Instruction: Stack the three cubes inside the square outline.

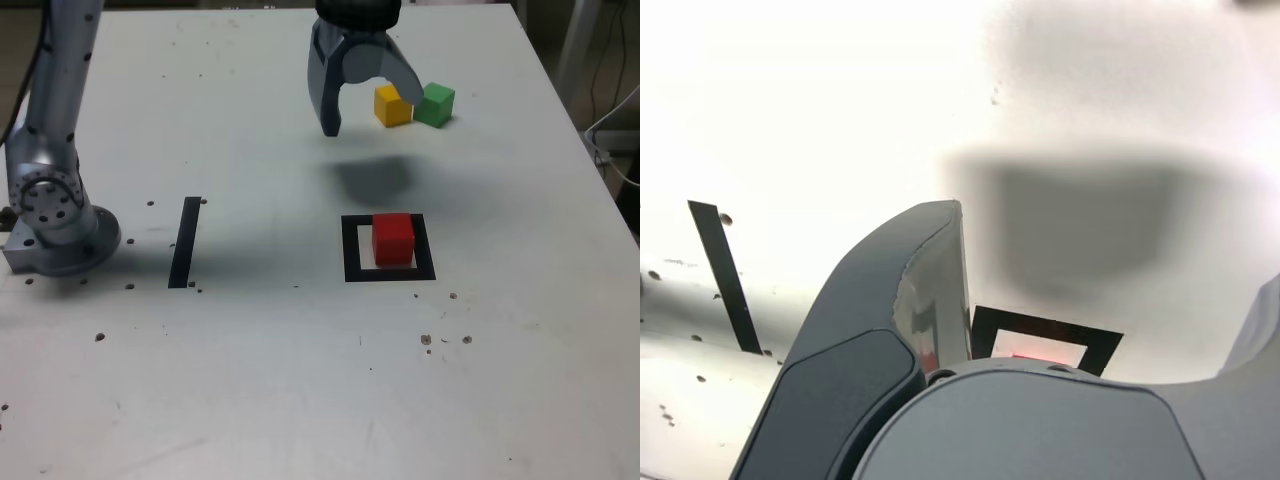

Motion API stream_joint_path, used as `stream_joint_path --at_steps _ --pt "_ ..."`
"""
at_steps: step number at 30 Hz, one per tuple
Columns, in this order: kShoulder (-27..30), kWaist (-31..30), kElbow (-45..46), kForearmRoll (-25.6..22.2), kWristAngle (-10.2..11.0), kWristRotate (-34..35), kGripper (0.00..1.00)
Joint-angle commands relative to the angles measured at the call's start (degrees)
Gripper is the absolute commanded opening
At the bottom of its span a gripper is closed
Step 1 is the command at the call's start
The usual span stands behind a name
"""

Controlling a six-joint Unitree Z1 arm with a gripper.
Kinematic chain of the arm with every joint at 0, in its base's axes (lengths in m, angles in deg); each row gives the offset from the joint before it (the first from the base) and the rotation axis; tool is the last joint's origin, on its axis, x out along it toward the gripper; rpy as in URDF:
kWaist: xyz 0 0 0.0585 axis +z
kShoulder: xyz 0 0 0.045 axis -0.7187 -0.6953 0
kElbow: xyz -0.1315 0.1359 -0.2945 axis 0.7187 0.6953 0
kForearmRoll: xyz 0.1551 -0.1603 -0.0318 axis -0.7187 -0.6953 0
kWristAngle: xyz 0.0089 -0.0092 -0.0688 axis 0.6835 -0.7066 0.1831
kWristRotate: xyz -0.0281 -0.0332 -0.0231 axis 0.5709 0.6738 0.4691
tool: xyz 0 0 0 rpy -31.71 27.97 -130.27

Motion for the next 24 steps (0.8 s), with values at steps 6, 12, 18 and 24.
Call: stream_joint_path --at_steps 6,12,18,24 --pt "-6.1 5.6 -7.9 -3.2 1.4 -2.5 0.99" --pt "-12.2 8.7 -17.0 -7.3 2.0 -4.2 0.99" --pt "-16.8 10.5 -24.9 -11.2 2.3 -5.1 0.99" --pt "-20.1 11.8 -29.6 -13.6 2.3 -5.7 0.98"
